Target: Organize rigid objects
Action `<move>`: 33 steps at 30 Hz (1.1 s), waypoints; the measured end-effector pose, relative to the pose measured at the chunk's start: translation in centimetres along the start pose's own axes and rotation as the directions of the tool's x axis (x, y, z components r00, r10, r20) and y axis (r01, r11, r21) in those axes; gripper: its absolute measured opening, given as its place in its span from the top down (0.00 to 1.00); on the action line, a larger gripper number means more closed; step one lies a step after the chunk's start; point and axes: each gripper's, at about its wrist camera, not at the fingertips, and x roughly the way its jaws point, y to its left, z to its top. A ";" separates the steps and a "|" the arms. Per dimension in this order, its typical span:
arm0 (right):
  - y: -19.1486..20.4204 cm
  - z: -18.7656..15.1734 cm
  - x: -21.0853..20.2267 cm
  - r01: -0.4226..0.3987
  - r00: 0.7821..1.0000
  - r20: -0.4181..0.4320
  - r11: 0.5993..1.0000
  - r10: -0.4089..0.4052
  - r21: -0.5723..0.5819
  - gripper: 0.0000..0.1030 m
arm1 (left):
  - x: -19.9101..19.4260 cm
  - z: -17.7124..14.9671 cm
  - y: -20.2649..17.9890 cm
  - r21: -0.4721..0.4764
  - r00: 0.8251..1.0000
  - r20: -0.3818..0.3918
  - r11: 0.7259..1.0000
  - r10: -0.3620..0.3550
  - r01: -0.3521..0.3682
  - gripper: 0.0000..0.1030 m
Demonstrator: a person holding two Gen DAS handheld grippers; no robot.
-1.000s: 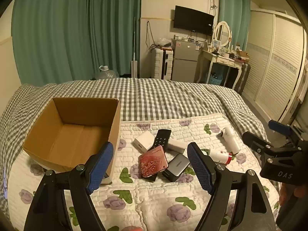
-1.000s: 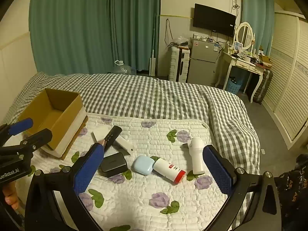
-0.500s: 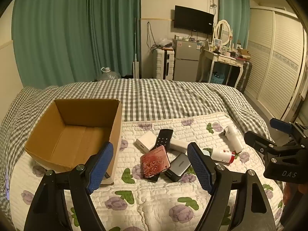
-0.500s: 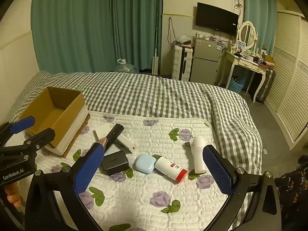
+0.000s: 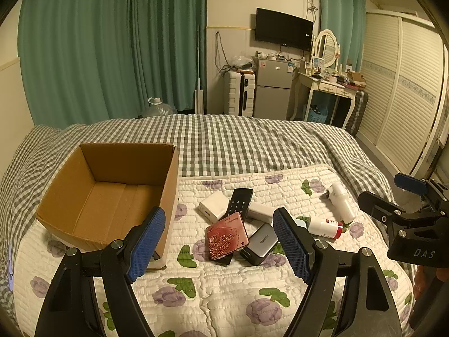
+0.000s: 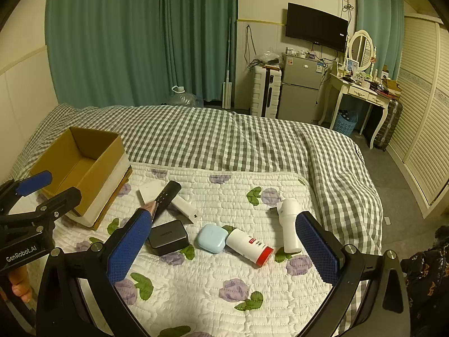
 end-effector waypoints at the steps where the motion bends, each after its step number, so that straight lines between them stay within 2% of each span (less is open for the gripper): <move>1: 0.0 0.0 0.0 0.000 1.000 0.000 1.000 0.000 0.000 0.00 | 0.0 0.0 0.0 -0.001 1.000 -0.001 1.000 0.001 -0.001 0.21; 33: 0.0 -0.4 0.3 -0.012 1.000 -0.018 1.000 0.012 0.007 0.00 | 0.7 -0.3 0.2 -0.005 1.000 -0.021 1.000 0.001 -0.001 0.20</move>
